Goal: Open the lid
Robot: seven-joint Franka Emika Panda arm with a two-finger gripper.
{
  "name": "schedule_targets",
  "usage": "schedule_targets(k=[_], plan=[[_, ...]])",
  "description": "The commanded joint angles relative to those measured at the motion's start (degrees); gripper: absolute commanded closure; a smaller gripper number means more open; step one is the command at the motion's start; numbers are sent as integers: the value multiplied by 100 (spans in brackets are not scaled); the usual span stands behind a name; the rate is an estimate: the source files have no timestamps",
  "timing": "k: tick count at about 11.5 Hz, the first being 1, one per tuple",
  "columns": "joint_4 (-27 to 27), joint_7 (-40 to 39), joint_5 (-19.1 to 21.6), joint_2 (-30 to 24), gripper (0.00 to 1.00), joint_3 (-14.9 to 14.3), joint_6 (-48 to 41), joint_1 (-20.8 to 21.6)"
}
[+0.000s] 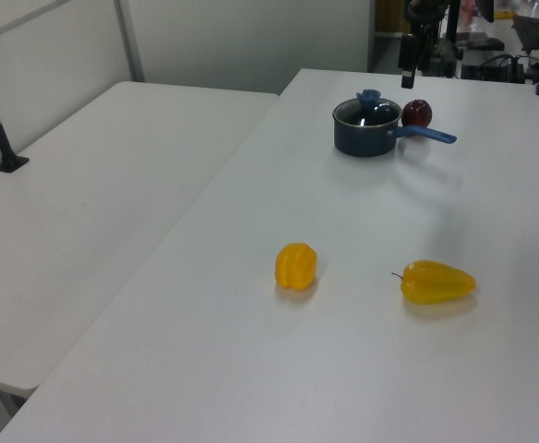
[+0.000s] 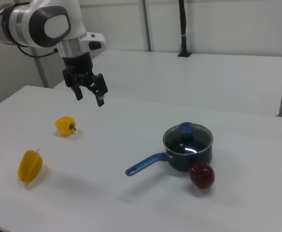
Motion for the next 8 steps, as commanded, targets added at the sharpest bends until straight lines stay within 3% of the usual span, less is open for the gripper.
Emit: schedule_targets(k=[1,5,8], plan=[[16,-97,88,-45,0,-32,-62,19],[16,-97,79,-36,0,-41,8,1],[138,-35,70,218,0,-50,410,-384]])
